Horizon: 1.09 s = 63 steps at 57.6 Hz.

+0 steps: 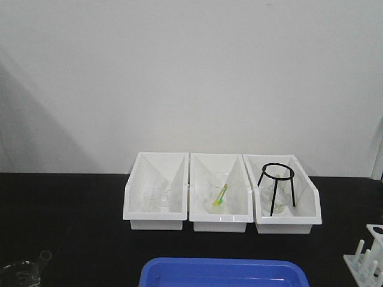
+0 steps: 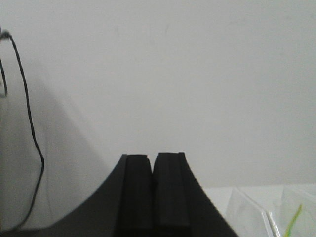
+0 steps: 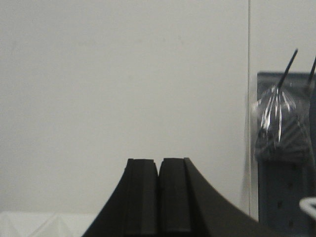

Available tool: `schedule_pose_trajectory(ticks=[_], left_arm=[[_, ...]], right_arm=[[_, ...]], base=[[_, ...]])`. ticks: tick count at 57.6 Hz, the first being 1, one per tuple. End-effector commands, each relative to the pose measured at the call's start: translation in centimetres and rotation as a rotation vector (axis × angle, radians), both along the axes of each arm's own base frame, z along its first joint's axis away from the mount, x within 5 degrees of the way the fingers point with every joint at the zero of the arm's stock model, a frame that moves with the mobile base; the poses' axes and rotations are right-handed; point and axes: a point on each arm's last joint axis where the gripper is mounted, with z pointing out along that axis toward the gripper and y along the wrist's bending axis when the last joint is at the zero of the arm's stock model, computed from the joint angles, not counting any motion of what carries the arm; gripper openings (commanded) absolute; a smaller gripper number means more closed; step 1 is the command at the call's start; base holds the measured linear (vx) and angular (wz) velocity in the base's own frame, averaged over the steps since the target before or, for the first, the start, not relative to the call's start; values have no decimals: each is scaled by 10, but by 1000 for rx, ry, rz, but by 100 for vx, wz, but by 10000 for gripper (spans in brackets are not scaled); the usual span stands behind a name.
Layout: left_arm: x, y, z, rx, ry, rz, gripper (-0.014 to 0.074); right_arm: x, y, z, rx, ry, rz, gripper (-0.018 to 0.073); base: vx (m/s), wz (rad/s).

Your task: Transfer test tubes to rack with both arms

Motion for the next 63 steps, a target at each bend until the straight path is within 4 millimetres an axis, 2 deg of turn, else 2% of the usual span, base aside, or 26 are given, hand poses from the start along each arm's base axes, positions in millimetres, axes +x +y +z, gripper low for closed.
schedule_pose_trajectory(ticks=[1, 7, 11, 14, 22, 26, 31, 40, 49, 58, 63], left_arm=[[6, 0, 55, 8, -48, 9, -20], [24, -3, 98, 25, 2, 4, -20], [47, -6, 116, 43, 54, 5, -20], [62, -7, 127, 45, 69, 5, -20], [112, -12, 137, 47, 109, 10, -20], [127, -13, 139, 41, 106, 13, -20], [144, -15, 131, 23, 153, 6, -20], [156, -16, 122, 39, 211, 5, -7], [157, -17, 119, 48, 241, 2, 45], [157, -17, 118, 123, 237, 16, 171], [157, -19, 117, 167, 246, 20, 265]], right_arm=[[-1, 1, 55, -24, -101, 2, -8], [10, 0, 92, -22, -95, -2, -8], [30, -1, 112, -20, -66, -2, -8], [48, -2, 118, -19, -33, -1, -8], [94, -4, 128, -18, 12, 7, -8], [114, -4, 123, -5, 53, 14, -8], [132, -5, 114, 18, 111, 23, -8], [146, -6, 104, 25, 171, 22, -4], [147, -6, 101, 18, 188, 18, 13], [147, -6, 101, 21, 194, 18, 89], [147, -6, 100, 22, 197, 17, 179]], base=[[0, 0], [0, 0], [0, 0], [0, 0], [0, 0], [0, 0], [0, 0], [0, 0], [0, 0], [0, 0], [0, 0]])
